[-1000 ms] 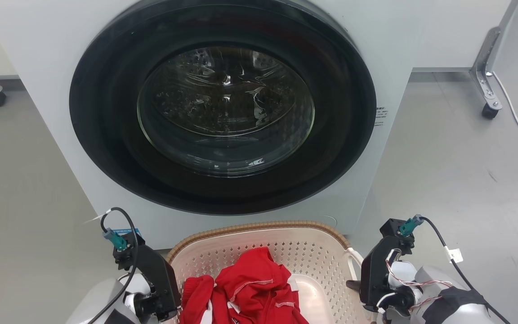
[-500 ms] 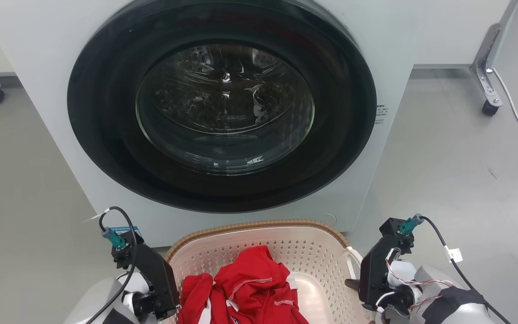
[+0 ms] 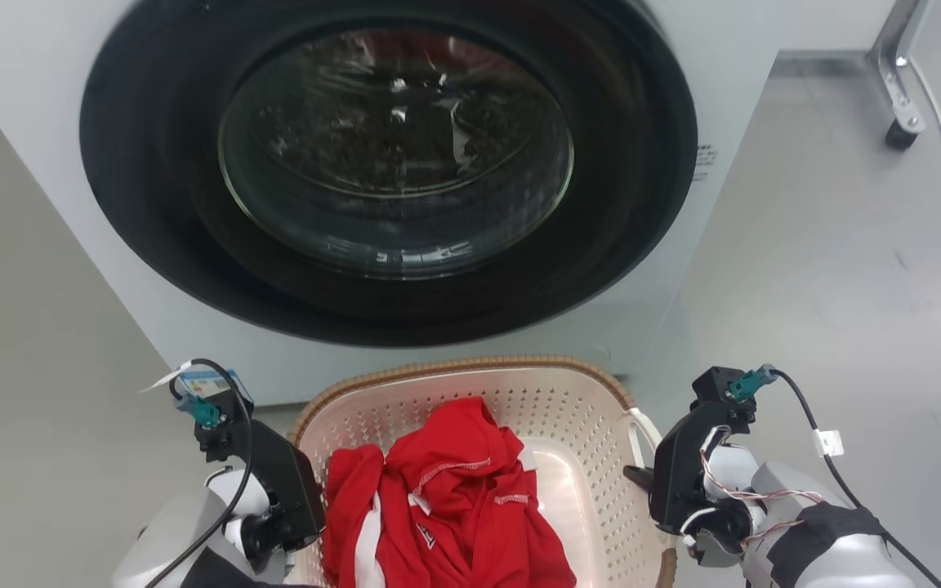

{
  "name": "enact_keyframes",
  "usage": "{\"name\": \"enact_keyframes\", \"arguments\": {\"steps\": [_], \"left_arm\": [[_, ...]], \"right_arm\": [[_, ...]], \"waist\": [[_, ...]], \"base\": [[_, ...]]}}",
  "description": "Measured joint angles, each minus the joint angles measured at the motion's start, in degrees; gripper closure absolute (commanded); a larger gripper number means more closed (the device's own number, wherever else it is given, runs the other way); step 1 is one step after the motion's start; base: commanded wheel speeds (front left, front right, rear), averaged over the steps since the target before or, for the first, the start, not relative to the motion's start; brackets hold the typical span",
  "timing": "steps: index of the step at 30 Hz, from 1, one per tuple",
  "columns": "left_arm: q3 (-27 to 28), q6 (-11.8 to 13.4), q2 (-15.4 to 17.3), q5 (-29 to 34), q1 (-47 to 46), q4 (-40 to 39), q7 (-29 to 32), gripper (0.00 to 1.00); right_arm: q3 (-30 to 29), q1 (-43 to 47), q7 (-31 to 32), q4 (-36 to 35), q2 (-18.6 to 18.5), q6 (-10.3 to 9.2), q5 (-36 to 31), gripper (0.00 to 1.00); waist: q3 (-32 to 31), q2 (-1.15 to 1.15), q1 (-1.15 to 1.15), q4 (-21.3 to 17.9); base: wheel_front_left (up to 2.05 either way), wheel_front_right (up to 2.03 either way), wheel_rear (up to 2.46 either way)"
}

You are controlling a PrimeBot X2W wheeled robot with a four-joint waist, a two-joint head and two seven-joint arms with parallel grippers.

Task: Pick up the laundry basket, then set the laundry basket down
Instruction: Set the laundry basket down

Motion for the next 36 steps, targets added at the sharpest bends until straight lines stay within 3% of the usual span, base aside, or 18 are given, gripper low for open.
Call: {"name": "enact_keyframes", "arguments": {"steps": [36], "left_arm": [[-2.6,2.0,-0.5,3.3,-4.2,-2.8,-19.1,1.00]], "right_arm": [[2.6,-5.5,-16.3,-2.1,-1.2,0.00,-3.6,1.00]], "waist": [[25.1,0.01,0.01,0.0]], "base": [[0.00,0.00,0.00]]}}
